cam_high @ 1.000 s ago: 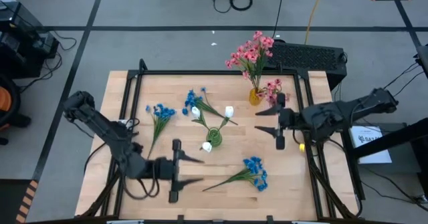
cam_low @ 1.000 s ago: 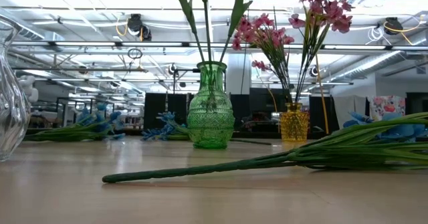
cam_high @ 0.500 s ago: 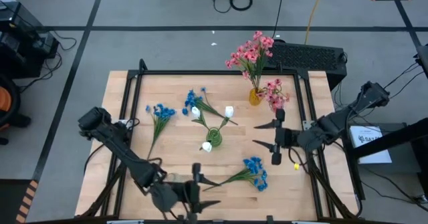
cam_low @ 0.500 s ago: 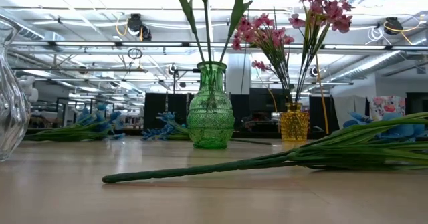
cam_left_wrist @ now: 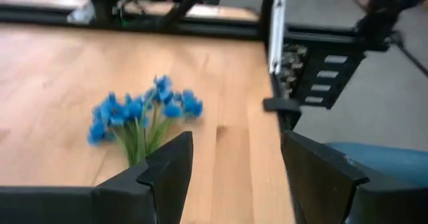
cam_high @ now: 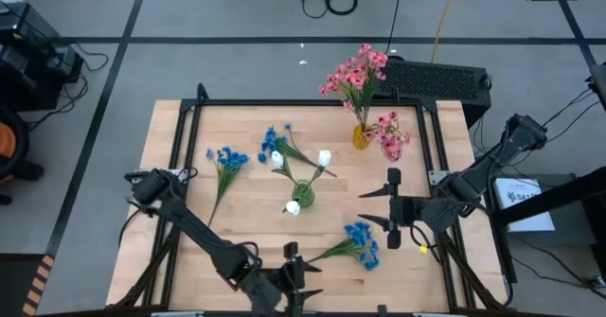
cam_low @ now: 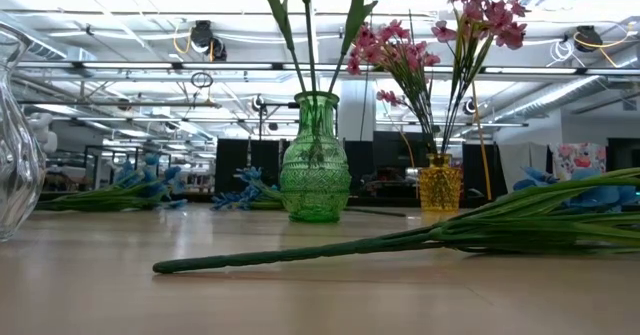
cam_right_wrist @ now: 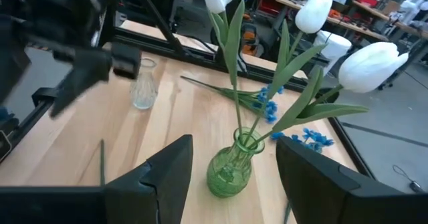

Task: Sort flowers into vase by color
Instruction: Put the bottom blue flowers into the transparent vase

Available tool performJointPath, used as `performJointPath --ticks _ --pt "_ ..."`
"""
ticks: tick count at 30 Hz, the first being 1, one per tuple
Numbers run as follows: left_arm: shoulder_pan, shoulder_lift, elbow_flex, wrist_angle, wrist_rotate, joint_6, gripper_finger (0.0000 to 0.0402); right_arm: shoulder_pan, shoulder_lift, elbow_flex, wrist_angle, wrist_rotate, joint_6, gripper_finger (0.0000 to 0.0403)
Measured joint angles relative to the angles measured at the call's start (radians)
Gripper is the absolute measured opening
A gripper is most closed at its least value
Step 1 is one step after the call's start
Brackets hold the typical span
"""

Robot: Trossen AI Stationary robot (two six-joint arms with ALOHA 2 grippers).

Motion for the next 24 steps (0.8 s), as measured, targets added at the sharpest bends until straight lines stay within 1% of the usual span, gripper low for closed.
performJointPath --ticks 3,8,14,16,20,24 --pt "0.014 0.045 0.0 -0.002 -0.014 -0.04 0.0234 0.005 0.0 0.0 -0.001 -0.001 -0.004 0.0208" --pt "0.052 0.113 0.0 -0.006 -0.009 -0.123 0.0234 0.009 -0.001 0.0 -0.003 -0.005 -0.01 0.0208" --pt "0.098 0.171 -0.001 -0.065 0.007 -0.21 0.0234 0.009 -0.001 0.0 -0.015 -0.005 -0.014 0.0208" --pt "0.107 0.183 -0.001 -0.08 0.018 -0.218 0.0234 0.009 -0.001 0.0 -0.026 -0.005 -0.007 0.0208" --pt "0.124 0.2 -0.001 -0.095 0.071 -0.219 0.0234 0.009 -0.001 0.0 -0.031 -0.005 -0.003 0.0208" --pt "0.136 0.205 -0.001 -0.129 0.077 -0.238 0.0234 0.009 -0.001 0.0 -0.031 -0.005 -0.003 0.0208"
